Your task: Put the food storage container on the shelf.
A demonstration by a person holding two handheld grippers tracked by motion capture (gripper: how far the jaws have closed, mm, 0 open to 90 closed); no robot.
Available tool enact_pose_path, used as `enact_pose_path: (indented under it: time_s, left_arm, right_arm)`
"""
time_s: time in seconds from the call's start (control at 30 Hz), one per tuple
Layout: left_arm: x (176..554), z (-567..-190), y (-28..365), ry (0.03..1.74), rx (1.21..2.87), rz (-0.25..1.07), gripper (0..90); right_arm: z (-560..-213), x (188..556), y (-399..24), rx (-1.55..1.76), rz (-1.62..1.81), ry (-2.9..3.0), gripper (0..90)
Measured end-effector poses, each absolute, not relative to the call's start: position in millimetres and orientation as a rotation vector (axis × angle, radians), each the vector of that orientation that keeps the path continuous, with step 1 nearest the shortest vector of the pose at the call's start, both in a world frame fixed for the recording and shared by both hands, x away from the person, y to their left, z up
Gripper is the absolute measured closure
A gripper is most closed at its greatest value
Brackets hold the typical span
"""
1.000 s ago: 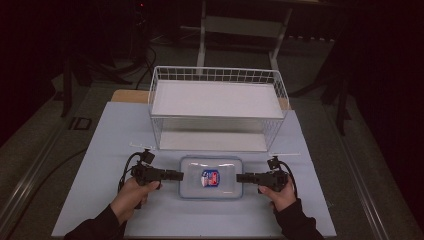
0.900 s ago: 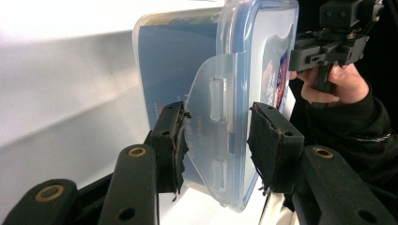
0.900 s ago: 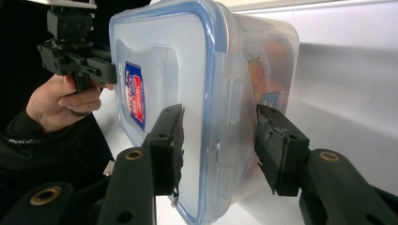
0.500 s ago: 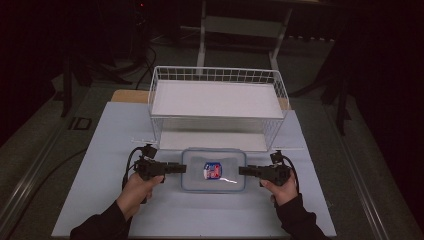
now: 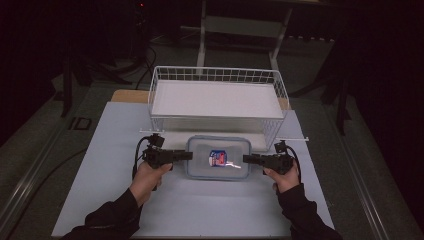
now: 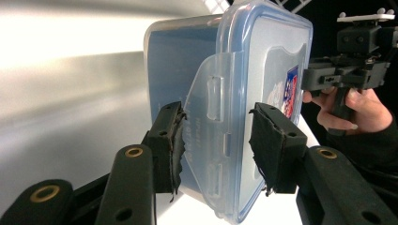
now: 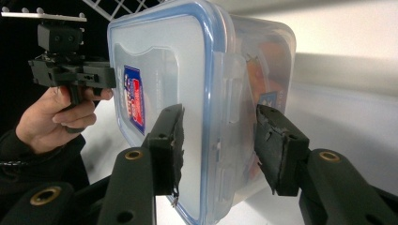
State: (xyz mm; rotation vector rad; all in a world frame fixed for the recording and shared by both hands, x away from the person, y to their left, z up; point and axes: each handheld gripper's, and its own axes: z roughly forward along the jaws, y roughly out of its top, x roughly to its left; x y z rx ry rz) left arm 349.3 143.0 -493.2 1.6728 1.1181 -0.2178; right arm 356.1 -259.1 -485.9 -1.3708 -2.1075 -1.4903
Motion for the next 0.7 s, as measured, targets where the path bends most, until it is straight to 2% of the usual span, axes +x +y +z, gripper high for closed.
enact_pose_path:
  time_s: [0.4,0.7]
  left_arm:
    - [367.3,-505.5,134.1,1.078,1.606,-0.089,53.9]
    - [375.6,-507.0,125.7,1.038,1.619,0.002,53.3]
  right_arm:
    - [-489.4,379.6,-262.6,-1.377,-1.608,-2.17,52.8]
    - [-495.6,389.3,-265.8,-1.382,-1.688,-2.201,51.6]
